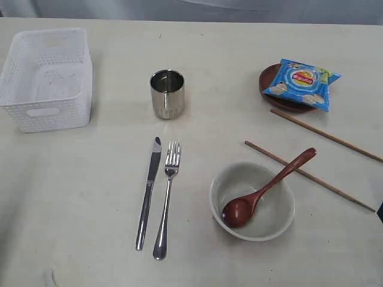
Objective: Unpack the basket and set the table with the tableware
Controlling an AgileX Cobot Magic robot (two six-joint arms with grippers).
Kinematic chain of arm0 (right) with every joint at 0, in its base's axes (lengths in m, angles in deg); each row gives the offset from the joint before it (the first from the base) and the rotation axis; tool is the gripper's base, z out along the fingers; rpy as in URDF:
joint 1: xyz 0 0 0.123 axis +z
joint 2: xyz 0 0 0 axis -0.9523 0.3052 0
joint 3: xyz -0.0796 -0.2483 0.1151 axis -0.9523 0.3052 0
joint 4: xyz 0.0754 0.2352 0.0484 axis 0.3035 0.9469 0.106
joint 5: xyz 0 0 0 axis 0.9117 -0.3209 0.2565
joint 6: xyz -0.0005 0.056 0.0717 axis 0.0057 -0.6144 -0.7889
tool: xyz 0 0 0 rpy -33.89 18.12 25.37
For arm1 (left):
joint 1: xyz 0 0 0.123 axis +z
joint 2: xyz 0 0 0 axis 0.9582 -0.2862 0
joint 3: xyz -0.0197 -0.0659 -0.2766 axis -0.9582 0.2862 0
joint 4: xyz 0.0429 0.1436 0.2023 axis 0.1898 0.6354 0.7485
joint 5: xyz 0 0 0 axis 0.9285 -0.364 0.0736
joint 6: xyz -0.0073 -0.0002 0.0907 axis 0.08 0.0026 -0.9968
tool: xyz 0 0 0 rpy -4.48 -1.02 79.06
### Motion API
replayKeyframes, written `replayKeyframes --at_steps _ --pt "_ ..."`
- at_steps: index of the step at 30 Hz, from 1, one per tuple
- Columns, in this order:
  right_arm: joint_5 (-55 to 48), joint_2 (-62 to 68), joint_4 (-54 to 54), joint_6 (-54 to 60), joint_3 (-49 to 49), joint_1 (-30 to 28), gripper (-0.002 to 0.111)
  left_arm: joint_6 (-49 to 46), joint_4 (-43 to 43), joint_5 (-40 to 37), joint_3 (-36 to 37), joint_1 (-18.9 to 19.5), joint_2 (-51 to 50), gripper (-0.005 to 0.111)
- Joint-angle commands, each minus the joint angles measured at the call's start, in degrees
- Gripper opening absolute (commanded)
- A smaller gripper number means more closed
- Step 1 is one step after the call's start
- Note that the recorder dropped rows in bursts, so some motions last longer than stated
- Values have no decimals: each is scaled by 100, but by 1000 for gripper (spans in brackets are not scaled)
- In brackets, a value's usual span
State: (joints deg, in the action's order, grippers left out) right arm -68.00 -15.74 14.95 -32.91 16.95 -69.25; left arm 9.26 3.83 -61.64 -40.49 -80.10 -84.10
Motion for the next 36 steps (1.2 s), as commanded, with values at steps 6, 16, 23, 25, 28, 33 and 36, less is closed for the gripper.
replayKeyframes --at_steps 6,16,23,25,28,33,36 --pt "9 -29 -45 -4 16 10 0 -23 121 10 14 6 28 0" --pt "9 -29 -45 -4 16 10 0 -23 121 10 14 -164 28 0" --pt "9 -29 -45 -4 16 10 0 -23 121 10 14 -164 28 0" --pt "9 -29 -45 -4 16 10 0 -23 121 10 14 -164 28 0" --pt "9 -29 -45 -4 16 10 0 -23 121 10 14 -164 28 0" --pt "9 -29 -45 -4 16 10 0 -23 121 10 14 -164 28 0" --pt "9 -29 -45 -4 16 10 0 -23 121 10 14 -164 28 0"
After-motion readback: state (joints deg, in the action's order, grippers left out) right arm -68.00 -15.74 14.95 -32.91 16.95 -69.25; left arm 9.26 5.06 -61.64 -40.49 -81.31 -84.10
